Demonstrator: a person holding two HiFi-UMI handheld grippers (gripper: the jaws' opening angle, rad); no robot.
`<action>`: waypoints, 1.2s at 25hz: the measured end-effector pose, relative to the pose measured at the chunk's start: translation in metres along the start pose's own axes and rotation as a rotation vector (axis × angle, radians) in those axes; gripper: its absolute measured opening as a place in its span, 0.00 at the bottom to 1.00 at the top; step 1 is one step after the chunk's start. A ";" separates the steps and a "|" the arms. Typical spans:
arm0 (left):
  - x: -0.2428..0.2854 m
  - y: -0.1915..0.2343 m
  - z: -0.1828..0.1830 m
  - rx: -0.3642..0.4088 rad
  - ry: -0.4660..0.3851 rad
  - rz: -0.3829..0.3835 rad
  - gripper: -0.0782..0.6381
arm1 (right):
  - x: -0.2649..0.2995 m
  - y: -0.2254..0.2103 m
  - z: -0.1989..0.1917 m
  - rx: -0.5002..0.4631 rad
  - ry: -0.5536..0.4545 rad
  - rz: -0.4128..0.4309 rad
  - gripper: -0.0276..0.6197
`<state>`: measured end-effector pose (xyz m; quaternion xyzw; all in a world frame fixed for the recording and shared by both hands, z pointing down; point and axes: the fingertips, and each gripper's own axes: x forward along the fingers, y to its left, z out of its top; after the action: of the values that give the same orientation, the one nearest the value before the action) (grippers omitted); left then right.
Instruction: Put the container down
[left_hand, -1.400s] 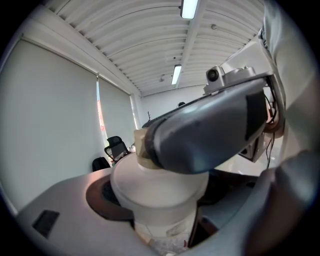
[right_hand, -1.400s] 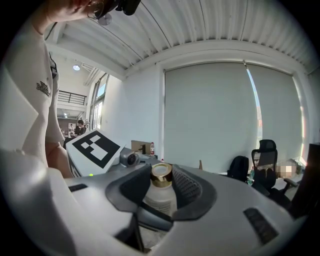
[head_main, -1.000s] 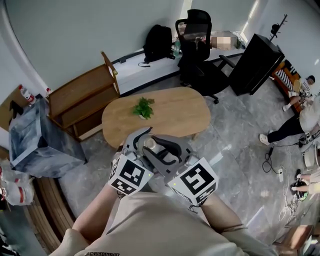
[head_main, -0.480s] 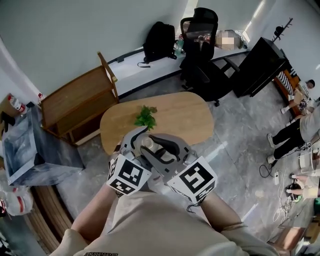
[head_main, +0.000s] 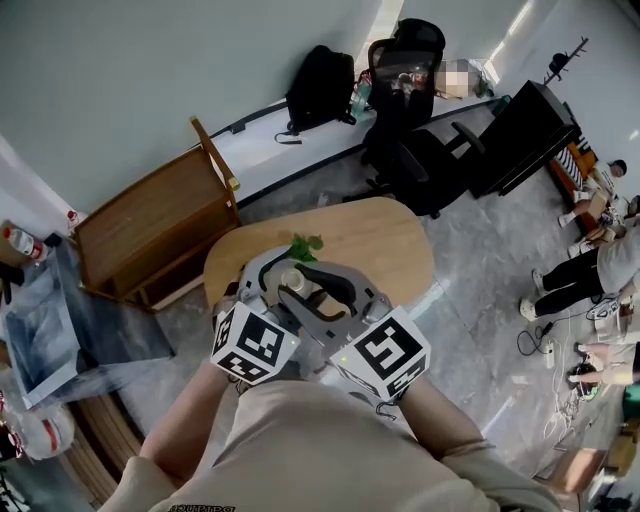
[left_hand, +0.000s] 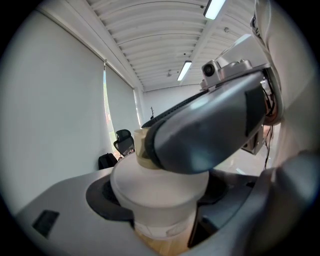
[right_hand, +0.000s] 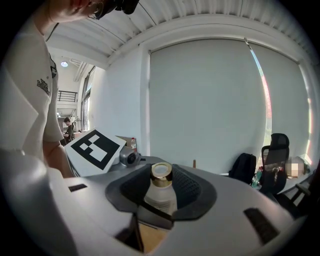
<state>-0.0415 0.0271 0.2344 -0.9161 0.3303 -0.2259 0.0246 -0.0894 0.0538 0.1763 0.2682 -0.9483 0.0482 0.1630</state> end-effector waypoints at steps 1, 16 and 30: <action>0.002 0.009 0.000 0.002 -0.003 -0.002 0.58 | 0.007 -0.004 0.004 -0.001 0.001 -0.004 0.22; 0.030 0.064 -0.015 0.002 -0.012 -0.005 0.58 | 0.058 -0.045 0.006 0.026 0.033 -0.008 0.22; 0.075 0.084 -0.020 -0.070 0.002 0.026 0.58 | 0.070 -0.091 -0.005 0.078 0.003 0.048 0.23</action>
<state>-0.0489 -0.0821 0.2656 -0.9118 0.3499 -0.2148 -0.0050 -0.0967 -0.0569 0.2043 0.2515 -0.9516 0.0892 0.1525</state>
